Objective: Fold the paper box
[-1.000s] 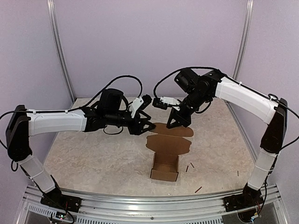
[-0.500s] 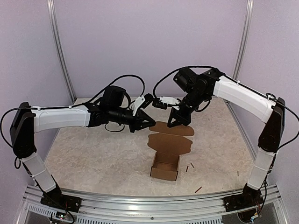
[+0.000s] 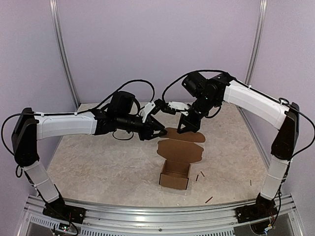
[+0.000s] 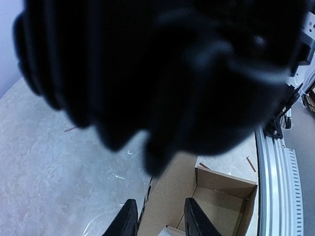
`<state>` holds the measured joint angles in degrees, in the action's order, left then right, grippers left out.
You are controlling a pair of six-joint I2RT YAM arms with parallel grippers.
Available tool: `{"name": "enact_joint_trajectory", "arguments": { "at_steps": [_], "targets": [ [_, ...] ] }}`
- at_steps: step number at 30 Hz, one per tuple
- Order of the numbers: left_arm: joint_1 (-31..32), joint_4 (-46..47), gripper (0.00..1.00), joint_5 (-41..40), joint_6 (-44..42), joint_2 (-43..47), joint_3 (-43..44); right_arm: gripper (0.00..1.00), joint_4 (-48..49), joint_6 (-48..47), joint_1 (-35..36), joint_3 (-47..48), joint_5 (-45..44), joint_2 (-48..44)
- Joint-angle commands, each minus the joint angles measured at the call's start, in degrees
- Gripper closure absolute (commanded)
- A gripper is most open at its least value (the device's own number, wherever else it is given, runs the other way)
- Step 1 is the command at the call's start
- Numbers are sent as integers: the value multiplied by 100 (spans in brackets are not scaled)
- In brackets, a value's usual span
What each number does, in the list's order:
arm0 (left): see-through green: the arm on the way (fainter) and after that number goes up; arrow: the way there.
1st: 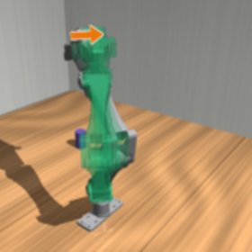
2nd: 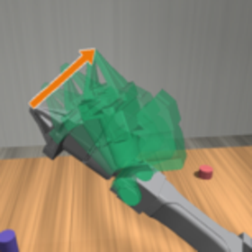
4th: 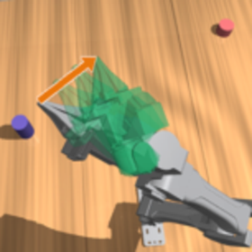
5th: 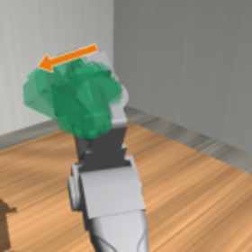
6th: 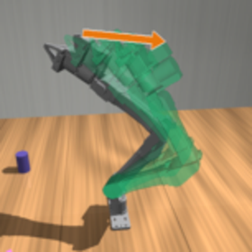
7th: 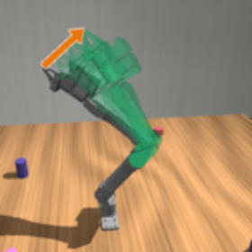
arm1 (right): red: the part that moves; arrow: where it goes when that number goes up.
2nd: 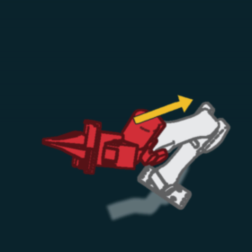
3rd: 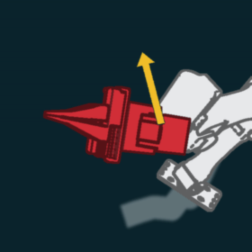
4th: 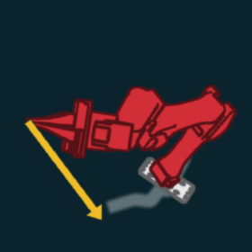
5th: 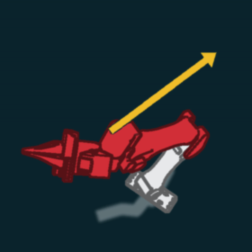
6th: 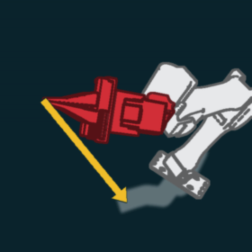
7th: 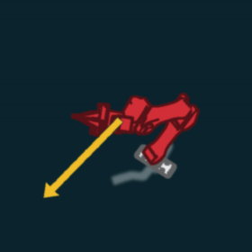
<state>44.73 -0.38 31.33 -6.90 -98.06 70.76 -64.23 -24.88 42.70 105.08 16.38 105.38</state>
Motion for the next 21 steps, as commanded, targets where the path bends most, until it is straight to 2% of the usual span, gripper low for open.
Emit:
{"name": "enact_joint_trajectory", "arguments": {
  "at_steps": [1, 6, 14, 21],
  "targets": [
    [176, -10, 64, -123, -67, -212, 9, 100, 263, 56, 63, 161, 143, 47],
    [181, 293, 64, -264, -101, -230, -87, 100, 226, 27, 64, 112, 235, -23],
    [192, 312, 74, -342, 173, -304, -116, 100, 381, 242, -38, 116, 90, -45],
    [357, 545, 76, 77, 543, -208, -164, 100, 437, 352, -165, 206, 175, 57]
  ]
}}
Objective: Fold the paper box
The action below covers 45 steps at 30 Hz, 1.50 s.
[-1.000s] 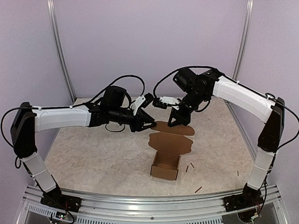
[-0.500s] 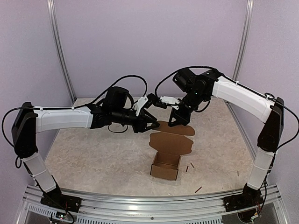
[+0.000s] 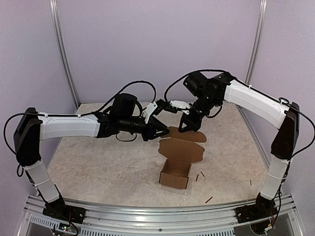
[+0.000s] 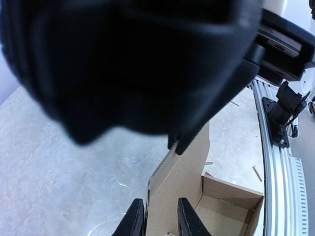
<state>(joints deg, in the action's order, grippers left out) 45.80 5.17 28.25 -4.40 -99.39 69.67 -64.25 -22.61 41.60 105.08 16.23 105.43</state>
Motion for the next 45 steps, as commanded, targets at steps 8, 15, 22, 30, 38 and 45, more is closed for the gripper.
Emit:
{"name": "enact_joint_trajectory", "arguments": {
  "at_steps": [8, 15, 22, 30, 38, 45],
  "targets": [
    [320, 592, 65, 1179, 1191, -153, -17, 100, 440, 145, -74, 311, 238, 168],
    [35, -138, 62, 897, 334, 495, -515, 100, 268, -368, -191, 123, 519, -3],
    [-766, -142, 54, 721, -100, 1855, -1374, 100, 423, -1116, -209, -511, 700, -404],
    [-862, -466, 59, 469, -397, 713, -496, 100, 390, -1346, -214, -613, 1174, -478],
    [-692, -127, 62, 1188, -481, 265, -403, 100, 549, -1237, -214, -765, 1155, -495],
    [-401, -236, 62, 1255, -691, 189, -395, 100, 607, -1119, -214, -739, 1167, -371]
  ]
}}
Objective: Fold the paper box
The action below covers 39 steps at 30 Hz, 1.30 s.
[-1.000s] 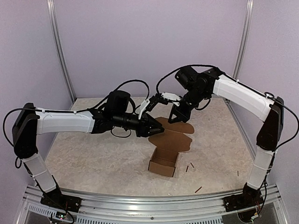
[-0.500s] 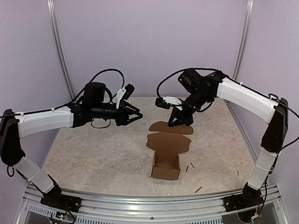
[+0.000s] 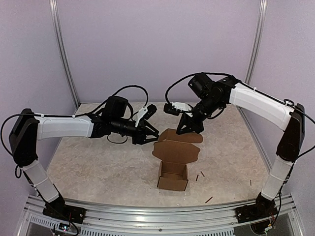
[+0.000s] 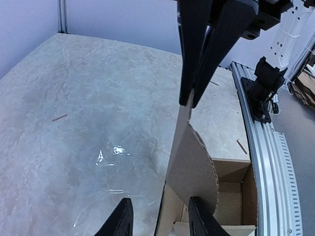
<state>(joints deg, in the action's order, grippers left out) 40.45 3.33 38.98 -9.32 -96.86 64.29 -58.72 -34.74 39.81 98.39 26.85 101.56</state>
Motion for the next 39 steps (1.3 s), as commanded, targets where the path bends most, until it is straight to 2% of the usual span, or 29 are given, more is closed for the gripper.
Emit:
{"name": "enact_joint_trajectory", "arguments": {
  "at_steps": [1, 19, 26, 34, 39],
  "targets": [
    [159, -29, 62, 218, -201, -82, 151, 100, 57, 117, -35, -59, 101, 30],
    [385, 256, 63, 890, -204, -523, 559, 100, -85, 8, -35, -126, 521, -125],
    [394, 154, 74, 1138, -232, -686, 713, 100, -220, -197, -36, -134, 831, -147],
    [438, 91, 77, 1332, -259, -888, 909, 100, -408, -433, -26, -126, 1189, -170],
    [447, 150, 88, 1374, -233, -966, 954, 100, -442, -431, -26, -144, 1239, -156]
  ]
}}
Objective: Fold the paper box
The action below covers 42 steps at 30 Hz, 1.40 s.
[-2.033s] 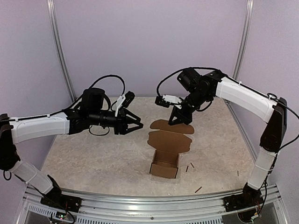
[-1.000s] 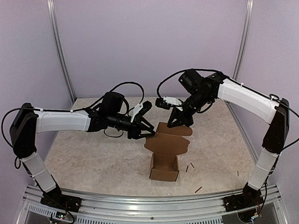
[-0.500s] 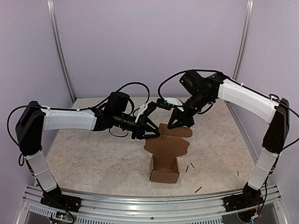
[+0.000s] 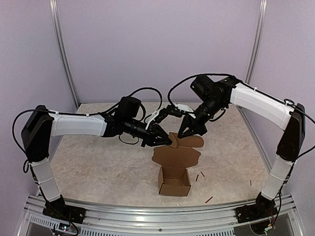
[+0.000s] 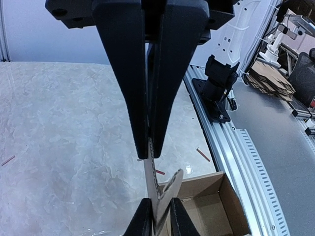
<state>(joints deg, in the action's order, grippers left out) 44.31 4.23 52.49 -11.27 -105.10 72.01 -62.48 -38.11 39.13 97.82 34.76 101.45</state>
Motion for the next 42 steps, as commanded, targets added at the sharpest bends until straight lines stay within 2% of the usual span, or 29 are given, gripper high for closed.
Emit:
{"name": "enact_joint_trajectory", "arguments": {
  "at_steps": [1, 4, 8, 13, 17, 20, 26, 31, 42],
  "targets": [
    [60, 79, 91, 47, -35, -149, 182, 100, -72, -99, 42, -103, 466, -135],
    [58, 78, 100, 135, 0, -192, 230, 100, -47, -92, 42, -130, 455, -125],
    [58, 94, 100, 126, 43, -145, 141, 100, -86, -16, 16, -102, 399, -245],
    [40, -46, 100, 24, -103, 138, -123, 80, -113, -58, -561, -281, 403, -720],
    [76, -191, 100, -60, -243, 381, -200, 73, 23, -110, -1122, -606, 465, -1038],
    [82, -160, 100, -99, -268, 495, -256, 71, 221, -65, -1398, -958, 464, -1174],
    [14, 364, 100, -202, -82, 672, -528, 71, 700, 142, -1469, -1806, -273, -1240],
    [-60, 408, 100, -483, 105, 610, -485, 71, 544, -29, -1469, -1856, 256, -1373],
    [-127, 633, 100, -499, 343, 509, -462, 71, 464, -132, -1409, -1947, 957, -1322]
  ]
}}
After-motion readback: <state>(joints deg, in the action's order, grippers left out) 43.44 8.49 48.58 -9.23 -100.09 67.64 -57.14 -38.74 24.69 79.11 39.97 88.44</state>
